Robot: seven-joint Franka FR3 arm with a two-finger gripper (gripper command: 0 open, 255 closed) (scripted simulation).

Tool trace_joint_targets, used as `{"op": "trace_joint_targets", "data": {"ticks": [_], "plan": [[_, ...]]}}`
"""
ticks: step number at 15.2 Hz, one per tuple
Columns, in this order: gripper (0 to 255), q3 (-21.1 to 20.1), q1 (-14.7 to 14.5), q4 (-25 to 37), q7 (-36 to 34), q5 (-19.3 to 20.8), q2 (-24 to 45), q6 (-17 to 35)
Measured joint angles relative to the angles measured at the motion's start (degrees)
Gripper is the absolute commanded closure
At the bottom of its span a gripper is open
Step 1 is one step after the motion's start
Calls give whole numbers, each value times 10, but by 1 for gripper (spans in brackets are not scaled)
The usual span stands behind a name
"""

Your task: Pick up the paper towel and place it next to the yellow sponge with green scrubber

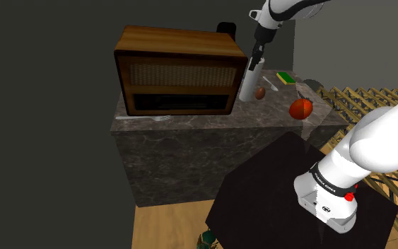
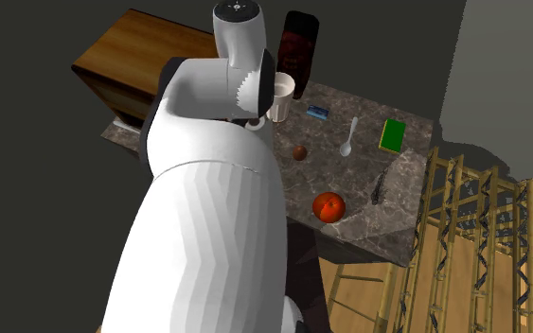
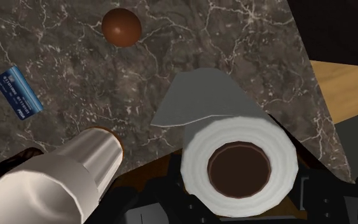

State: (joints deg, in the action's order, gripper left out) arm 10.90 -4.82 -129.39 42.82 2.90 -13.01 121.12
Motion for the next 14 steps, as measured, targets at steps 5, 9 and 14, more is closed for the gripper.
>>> {"op": "trace_joint_targets", "data": {"ticks": [5,9,14], "plan": [[255,-2,0,30,-1,1,-10,-40],[255,-3,0,54,-1,1,-16,-71],[255,-5,-1,92,-1,1,-20,-112]]}}
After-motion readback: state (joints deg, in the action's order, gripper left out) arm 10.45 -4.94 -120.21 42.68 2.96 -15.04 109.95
